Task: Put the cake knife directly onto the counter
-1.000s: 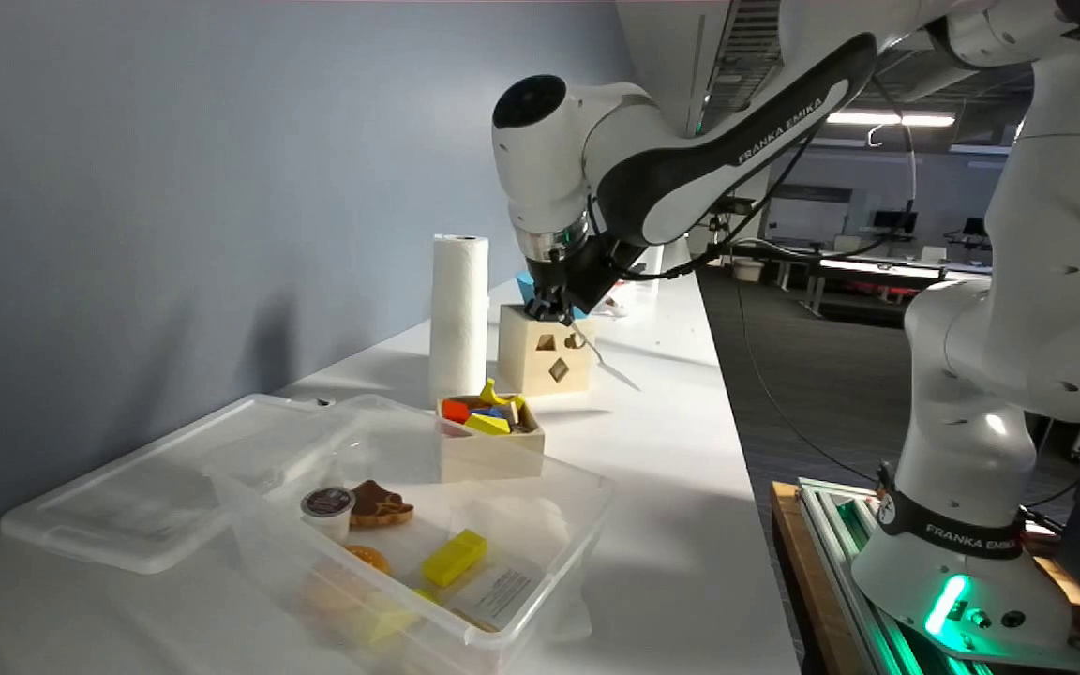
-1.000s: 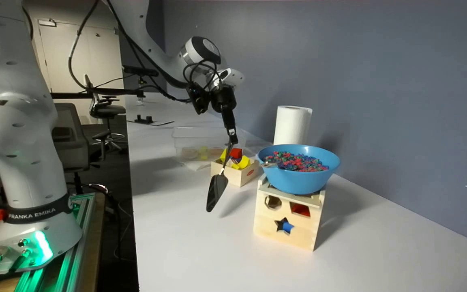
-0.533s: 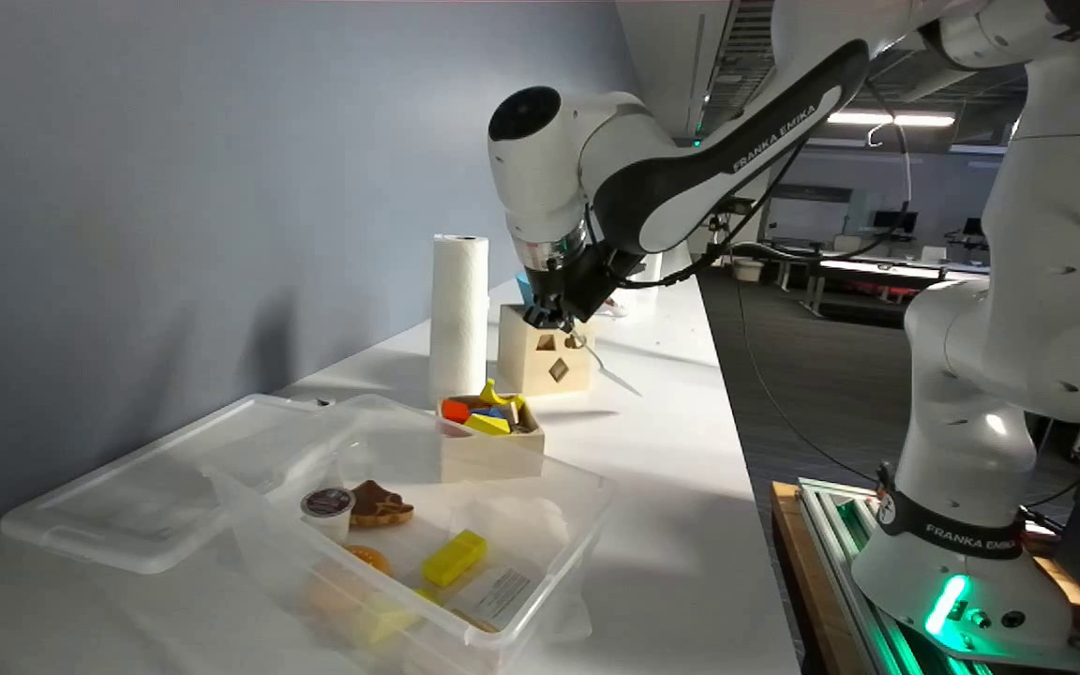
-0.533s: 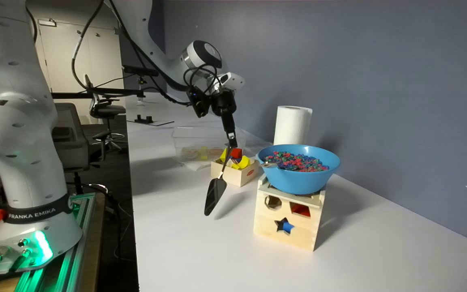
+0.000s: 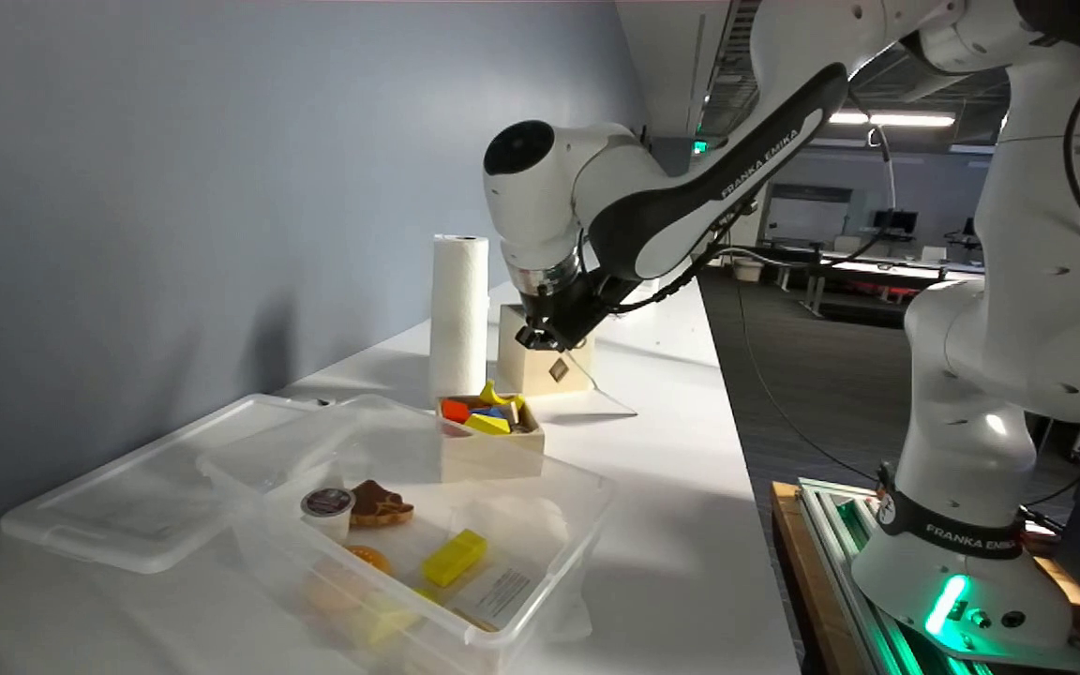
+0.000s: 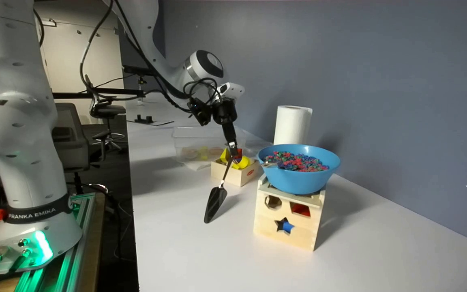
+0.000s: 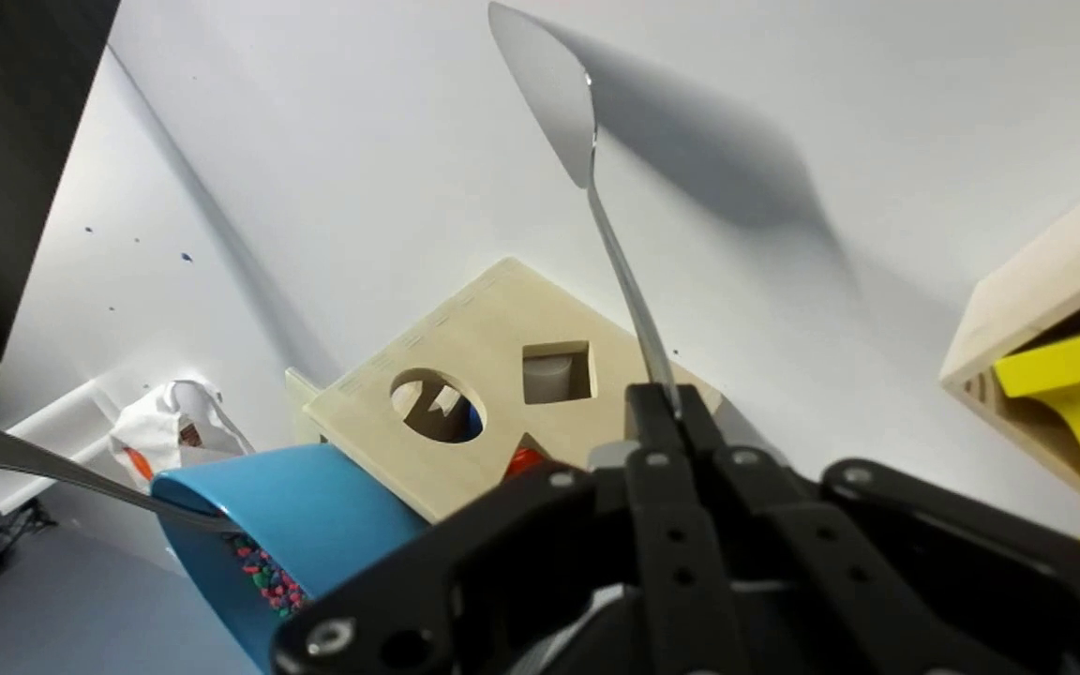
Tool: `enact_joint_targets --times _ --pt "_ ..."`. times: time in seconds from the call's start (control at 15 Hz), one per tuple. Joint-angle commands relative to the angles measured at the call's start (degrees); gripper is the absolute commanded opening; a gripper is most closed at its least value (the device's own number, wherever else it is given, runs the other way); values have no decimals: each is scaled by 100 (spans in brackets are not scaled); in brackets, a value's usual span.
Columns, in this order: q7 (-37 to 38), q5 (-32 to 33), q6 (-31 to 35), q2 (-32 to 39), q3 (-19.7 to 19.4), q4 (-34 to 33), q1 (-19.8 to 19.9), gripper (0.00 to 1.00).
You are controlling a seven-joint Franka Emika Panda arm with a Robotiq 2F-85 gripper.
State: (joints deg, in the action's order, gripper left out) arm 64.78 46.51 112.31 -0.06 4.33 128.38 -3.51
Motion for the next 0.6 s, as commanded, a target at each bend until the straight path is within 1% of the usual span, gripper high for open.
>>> enact_joint_targets --times 0.0,0.07,0.13,0.2,0.27,0.53 --pt "593 387 349 124 -42 225 7 1" --pt "666 466 365 123 -48 248 8 3" --pt "734 530 347 125 -55 259 11 11" --pt "765 569 332 133 -58 265 14 20" --pt "802 611 345 143 -70 287 25 35" --pt "900 697 422 212 -145 434 64 62"
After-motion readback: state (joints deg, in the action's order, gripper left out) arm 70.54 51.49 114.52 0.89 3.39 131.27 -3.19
